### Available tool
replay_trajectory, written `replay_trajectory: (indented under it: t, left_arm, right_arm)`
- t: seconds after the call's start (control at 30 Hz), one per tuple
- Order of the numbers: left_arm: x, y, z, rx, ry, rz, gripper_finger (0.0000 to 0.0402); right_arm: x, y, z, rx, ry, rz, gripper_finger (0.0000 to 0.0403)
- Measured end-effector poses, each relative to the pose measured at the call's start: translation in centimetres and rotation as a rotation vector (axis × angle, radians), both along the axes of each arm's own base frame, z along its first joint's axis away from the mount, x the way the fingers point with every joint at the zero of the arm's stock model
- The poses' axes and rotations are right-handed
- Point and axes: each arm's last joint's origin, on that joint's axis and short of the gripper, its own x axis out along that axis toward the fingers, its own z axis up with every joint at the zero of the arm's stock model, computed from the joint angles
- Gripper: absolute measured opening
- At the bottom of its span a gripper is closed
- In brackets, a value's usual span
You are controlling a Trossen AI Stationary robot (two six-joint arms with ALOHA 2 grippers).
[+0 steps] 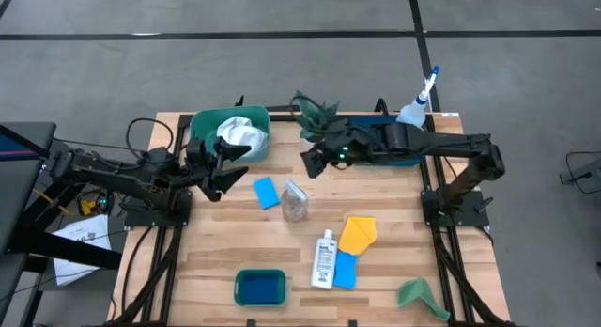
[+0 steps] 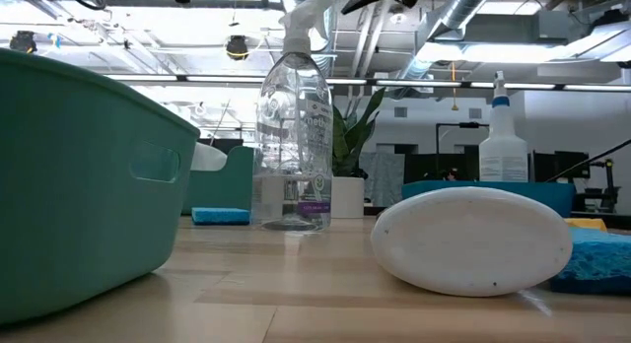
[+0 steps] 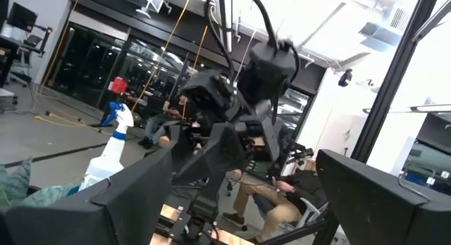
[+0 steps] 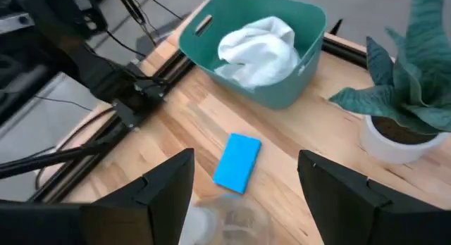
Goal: Pick & Place Kitchen Items
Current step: Put the transparent spray bottle into the blue bin
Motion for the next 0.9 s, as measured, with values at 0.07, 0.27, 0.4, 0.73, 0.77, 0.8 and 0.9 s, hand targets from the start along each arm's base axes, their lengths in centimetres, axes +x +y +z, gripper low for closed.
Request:
replay_trajectory:
  t: [0.07,0.27,0.4,0.73,0.77,0.8,0.9]
  left_arm:
    - [0.0,0.0,0.1,0.002,-0.005,0.012,0.0347]
    - [-0.1,0.1,0.3,0.021,-0.022,0.024,0.0347]
    - [-0.1,0.1,0.2,0.022,-0.02,0.024,0.0347]
    - [-0.1,0.1,0.2,0.019,-0.02,0.023,0.0347]
    - [-0.1,0.1,0.2,0.019,-0.02,0.023,0.0347]
    - [-0.1,0.1,0.2,0.02,-0.019,0.023,0.0347]
    - [-0.1,0.1,0.2,0.019,-0.02,0.023,0.0347]
  right_arm:
    - [0.5,0.0,-0.3,0.009,0.052,0.013,0.0244]
    - [2.9,0.3,-2.0,0.058,0.121,0.086,0.0244]
    - [3.3,0.3,-3.4,0.065,0.197,0.088,0.0244]
    - [3.2,0.0,-3.5,0.076,0.205,0.065,0.0244]
    - [3.2,0.0,-3.5,0.076,0.204,0.064,0.0244]
    - [3.2,0.0,-3.5,0.076,0.204,0.064,0.0244]
    - [3.2,0.0,-3.5,0.076,0.203,0.063,0.0244]
